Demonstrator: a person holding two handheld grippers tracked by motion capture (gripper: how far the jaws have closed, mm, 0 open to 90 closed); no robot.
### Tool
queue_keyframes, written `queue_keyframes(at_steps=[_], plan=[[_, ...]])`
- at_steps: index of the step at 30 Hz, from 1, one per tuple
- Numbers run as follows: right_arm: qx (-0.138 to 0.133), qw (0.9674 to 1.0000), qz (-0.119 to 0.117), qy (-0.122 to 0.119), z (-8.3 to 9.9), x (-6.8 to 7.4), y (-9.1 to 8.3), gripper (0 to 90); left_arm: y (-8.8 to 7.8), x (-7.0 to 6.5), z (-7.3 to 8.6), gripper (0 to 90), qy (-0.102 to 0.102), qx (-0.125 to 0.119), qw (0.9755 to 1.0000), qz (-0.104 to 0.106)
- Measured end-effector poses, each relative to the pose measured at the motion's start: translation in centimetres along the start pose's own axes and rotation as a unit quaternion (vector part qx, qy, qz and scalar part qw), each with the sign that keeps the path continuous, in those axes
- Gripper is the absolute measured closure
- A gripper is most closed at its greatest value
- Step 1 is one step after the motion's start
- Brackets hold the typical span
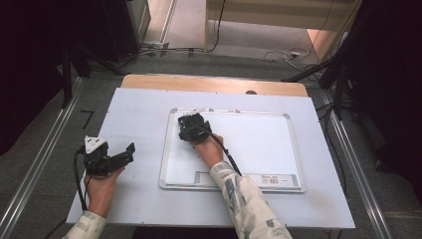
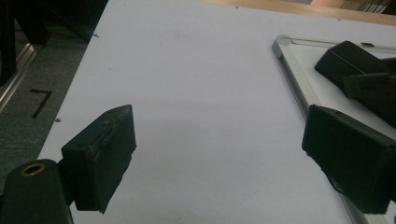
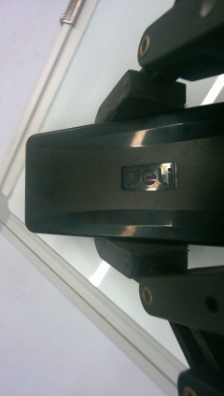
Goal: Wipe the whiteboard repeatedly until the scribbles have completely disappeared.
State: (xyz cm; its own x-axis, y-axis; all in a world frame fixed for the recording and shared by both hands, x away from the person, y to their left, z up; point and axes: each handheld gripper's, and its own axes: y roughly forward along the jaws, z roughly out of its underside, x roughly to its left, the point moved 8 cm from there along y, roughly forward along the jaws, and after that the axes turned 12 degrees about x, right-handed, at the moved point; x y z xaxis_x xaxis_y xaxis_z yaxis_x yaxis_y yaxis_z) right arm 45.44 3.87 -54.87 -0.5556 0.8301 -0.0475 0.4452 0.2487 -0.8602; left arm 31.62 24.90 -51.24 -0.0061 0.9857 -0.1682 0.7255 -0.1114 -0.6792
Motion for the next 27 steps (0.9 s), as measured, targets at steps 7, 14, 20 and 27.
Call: queue_keyframes(at_steps=[7,14,20,27], plan=[[0.001,0.9998,0.011,0.017,-2.0,-0.4,1.2,37.5,0.0,0.2,0.1,10.3,-0.002,0.001,1.0000,0.002],[0.000,0.9994,0.019,0.028,-3.0,-0.3,1.7,37.6,0.0,0.1,0.1,10.3,0.001,0.000,1.0000,0.001],[0.004,0.9995,0.016,0.025,-1.9,0.7,1.0,37.5,0.1,0.0,0.1,10.3,-0.002,0.002,1.0000,0.002],[0.009,0.9997,0.010,0.018,0.7,2.7,-0.5,37.5,0.1,-0.2,0.2,10.3,0.001,0.004,1.0000,-0.001]])
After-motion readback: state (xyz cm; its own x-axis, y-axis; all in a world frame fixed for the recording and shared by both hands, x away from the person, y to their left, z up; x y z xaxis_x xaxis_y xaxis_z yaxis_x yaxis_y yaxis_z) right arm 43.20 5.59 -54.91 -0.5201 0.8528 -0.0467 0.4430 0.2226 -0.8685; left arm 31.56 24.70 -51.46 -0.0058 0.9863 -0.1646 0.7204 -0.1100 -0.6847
